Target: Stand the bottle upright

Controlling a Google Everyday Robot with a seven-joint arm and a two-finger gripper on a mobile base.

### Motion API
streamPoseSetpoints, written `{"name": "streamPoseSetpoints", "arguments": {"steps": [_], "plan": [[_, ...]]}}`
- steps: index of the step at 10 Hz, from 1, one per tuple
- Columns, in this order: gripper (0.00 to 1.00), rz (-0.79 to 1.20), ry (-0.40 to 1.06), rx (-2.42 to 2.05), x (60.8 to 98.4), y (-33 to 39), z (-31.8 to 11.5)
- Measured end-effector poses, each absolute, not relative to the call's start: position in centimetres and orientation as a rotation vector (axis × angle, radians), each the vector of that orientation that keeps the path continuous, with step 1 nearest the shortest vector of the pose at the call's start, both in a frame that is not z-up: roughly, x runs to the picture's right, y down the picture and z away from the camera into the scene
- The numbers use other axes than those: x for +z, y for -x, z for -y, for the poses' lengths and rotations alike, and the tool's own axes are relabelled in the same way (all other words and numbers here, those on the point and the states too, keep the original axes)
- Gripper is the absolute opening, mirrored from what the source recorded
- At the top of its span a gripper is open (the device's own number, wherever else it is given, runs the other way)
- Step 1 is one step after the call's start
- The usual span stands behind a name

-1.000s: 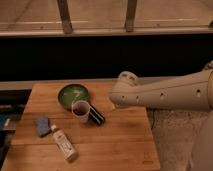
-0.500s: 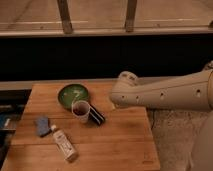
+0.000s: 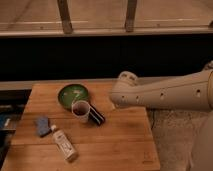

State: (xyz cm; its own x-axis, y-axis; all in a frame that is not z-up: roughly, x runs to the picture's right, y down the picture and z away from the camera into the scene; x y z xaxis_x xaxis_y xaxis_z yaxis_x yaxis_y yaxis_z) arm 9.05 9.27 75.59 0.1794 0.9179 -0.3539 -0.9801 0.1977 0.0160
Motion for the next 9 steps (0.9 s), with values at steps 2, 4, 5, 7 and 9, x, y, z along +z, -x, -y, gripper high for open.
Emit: {"name": "streamPoseSetpoints", "arguments": {"steps": [2, 4, 5, 7, 9], "plan": [[0.72, -0.314, 0.235, 1.359, 75.6, -9.0, -9.3], [0.72, -0.314, 0.235, 1.359, 75.6, -9.1, -9.3], [0.72, -0.313, 0.235, 1.359, 75.6, -9.0, -9.3], [0.72, -0.300, 0.234, 1.339, 75.4, -8.9, -8.9], [0.72, -0.259, 0.230, 1.276, 74.8, -6.4, -7.7]]}}
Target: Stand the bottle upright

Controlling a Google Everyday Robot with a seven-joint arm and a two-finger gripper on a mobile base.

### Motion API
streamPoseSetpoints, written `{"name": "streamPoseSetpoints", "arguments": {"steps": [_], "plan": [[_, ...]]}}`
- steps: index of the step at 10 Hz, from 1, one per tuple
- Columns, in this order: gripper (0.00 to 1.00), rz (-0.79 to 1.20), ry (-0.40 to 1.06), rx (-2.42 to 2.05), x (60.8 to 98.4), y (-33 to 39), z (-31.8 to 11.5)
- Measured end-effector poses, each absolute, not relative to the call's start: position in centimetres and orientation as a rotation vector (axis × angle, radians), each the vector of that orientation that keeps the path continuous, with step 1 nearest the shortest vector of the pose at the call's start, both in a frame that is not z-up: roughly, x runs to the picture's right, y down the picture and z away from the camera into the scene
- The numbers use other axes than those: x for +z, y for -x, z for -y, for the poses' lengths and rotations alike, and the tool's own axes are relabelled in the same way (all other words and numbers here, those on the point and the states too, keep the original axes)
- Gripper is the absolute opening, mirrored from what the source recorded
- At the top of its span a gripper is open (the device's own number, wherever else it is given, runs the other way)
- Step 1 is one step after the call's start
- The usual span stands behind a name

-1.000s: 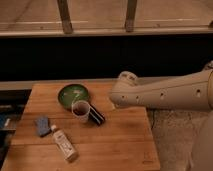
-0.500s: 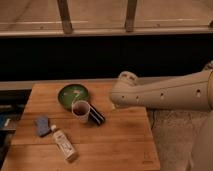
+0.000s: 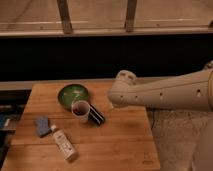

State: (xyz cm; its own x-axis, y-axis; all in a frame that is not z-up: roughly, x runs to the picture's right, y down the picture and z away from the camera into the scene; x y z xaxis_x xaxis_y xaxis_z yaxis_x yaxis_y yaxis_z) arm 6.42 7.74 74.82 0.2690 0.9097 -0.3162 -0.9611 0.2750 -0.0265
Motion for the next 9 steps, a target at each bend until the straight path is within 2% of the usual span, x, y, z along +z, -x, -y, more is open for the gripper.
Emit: {"name": "streamPoseSetpoints", "arguments": {"steps": [5, 9], "plan": [[0.72, -0.135, 0.239, 1.087, 72.0, 4.7, -5.4], [0.72, 0.008, 0.324, 0.918, 66.8, 16.4, -8.7]]}}
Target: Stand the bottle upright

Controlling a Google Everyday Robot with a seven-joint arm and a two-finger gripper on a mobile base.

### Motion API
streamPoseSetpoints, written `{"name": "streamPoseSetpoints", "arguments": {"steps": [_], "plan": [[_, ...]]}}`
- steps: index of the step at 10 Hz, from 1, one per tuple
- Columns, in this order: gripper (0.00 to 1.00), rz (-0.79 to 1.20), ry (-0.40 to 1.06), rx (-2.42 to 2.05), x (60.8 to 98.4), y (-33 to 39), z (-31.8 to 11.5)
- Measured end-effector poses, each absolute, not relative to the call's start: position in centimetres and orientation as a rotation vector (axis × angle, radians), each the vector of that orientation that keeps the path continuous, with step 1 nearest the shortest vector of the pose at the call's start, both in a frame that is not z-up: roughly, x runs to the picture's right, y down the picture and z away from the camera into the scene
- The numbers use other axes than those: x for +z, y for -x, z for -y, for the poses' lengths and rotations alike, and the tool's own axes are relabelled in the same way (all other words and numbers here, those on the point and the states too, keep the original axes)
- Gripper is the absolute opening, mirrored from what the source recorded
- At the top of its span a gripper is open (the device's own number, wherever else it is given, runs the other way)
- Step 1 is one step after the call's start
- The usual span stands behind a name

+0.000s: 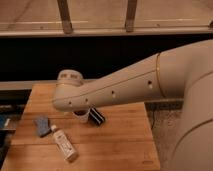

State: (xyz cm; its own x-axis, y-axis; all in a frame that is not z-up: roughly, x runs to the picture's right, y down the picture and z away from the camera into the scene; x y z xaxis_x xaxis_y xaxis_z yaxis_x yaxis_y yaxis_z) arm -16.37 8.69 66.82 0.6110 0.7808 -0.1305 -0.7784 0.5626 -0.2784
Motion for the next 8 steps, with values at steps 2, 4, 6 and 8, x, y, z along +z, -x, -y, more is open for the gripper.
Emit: {"name": "streamPoseSetpoints", "arguments": {"steps": [2, 4, 6, 8], "plan": [[0.72, 0.060, 0.352, 0.859, 65.2, 19.4, -10.1], [0.72, 0.049, 0.345, 0.862, 65.5, 18.8, -10.0], [0.72, 0.049, 0.345, 0.861, 65.5, 18.8, -10.0], [0.72, 0.044, 0.359, 0.844, 65.6, 19.0, -10.2]]}}
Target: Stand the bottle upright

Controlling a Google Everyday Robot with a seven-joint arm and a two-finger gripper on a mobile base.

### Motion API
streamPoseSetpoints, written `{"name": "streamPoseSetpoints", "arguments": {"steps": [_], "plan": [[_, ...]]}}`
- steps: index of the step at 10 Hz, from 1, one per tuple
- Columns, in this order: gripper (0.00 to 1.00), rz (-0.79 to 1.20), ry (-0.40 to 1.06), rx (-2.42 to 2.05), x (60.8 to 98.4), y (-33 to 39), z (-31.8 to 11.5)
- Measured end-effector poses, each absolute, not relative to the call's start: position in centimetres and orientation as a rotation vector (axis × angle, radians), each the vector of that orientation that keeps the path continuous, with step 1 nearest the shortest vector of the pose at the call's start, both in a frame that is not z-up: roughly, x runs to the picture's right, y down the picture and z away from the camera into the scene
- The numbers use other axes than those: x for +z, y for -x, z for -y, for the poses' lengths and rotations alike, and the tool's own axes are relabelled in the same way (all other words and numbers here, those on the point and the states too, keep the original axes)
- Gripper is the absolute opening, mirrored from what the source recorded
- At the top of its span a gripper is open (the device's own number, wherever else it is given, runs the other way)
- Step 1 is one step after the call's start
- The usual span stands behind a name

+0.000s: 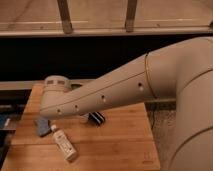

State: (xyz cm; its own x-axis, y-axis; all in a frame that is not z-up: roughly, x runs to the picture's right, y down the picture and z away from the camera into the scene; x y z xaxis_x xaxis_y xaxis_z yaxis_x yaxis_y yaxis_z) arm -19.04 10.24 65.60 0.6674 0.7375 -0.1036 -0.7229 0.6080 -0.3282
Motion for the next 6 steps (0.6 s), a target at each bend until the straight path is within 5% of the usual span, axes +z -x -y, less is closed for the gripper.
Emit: {"name": "streamPoseSetpoints", "arguments": {"steps": [6], "plan": [[0.72, 0.057, 0.554, 0.617, 67.5, 28.3, -16.6]]}}
